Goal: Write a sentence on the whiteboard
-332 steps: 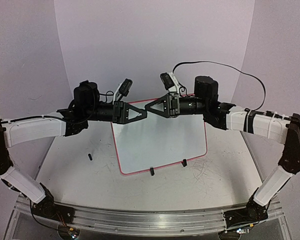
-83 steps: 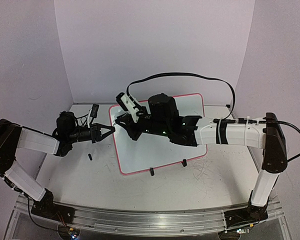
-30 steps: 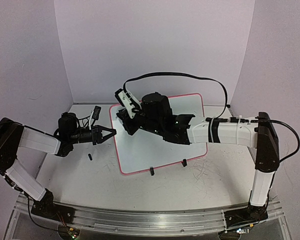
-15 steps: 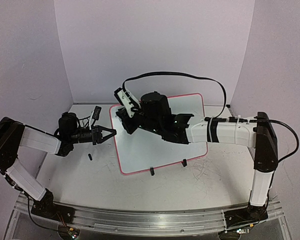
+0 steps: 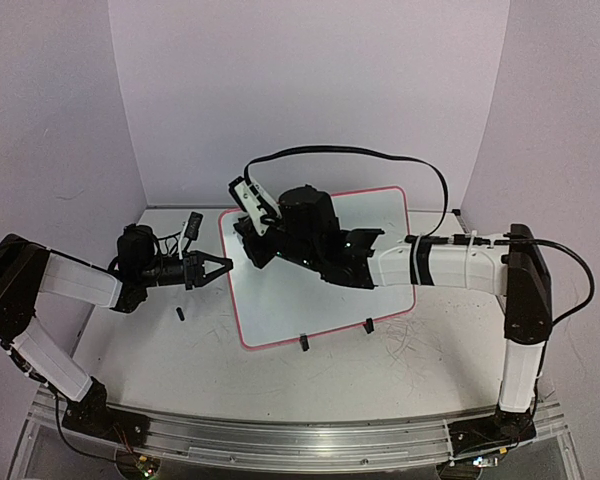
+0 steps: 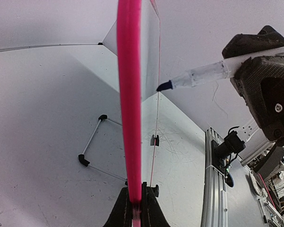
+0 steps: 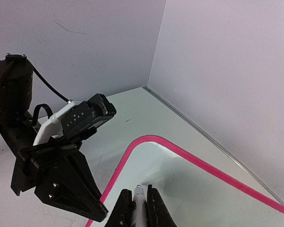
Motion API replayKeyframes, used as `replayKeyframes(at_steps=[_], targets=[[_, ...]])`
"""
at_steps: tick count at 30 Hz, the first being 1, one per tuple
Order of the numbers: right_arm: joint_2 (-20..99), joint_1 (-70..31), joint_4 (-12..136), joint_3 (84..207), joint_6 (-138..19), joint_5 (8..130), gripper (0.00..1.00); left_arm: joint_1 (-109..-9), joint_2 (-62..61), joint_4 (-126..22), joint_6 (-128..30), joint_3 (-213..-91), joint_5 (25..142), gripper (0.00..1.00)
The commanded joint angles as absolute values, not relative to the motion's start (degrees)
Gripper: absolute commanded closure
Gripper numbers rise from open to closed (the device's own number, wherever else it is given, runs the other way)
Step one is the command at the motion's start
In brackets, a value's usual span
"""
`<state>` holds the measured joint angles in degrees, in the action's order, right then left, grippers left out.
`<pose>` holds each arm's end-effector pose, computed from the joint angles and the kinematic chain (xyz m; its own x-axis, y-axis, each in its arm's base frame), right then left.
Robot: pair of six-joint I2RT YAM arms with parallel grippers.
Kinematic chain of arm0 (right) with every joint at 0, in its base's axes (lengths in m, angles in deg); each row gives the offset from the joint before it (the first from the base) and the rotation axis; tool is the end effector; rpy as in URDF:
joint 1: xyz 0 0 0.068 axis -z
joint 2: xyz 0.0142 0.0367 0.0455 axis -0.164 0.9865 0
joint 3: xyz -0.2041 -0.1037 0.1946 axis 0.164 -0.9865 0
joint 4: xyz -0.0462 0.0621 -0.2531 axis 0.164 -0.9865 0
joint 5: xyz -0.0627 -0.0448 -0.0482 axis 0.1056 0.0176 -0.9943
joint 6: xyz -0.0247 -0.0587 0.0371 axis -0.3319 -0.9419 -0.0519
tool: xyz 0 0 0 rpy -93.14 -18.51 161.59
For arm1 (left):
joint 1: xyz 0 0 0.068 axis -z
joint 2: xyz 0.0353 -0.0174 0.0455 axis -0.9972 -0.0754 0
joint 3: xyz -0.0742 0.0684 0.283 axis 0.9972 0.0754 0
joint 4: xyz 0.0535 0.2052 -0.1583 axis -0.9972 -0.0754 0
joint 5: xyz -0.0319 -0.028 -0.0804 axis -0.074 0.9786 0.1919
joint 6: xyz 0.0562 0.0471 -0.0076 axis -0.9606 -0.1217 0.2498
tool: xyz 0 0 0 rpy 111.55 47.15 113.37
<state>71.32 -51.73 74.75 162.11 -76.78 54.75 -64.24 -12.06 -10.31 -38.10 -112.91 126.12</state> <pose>0.2575 0.4538 0.3312 0.0835 -0.2310 -0.9694 -0.8175 0.5404 -0.1992 0.2722 -0.1583 0.2178 -0.5177 -0.0566 -0.8537 0.8034 0.3108 -0.5078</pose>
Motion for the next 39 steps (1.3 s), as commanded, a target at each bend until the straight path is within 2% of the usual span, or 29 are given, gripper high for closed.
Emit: replayKeyframes(at_steps=[1,39], targets=[[72.7,-51.9,76.3,164.9,-76.8,53.6,1.0,-63.8,-12.5,-9.3,-41.2,-115.2,126.1,1.0],[71.8,-51.7,75.0,160.5,-72.3,53.0,1.0,-63.8,-11.9,-10.4,-41.7,-115.7,126.1,1.0]])
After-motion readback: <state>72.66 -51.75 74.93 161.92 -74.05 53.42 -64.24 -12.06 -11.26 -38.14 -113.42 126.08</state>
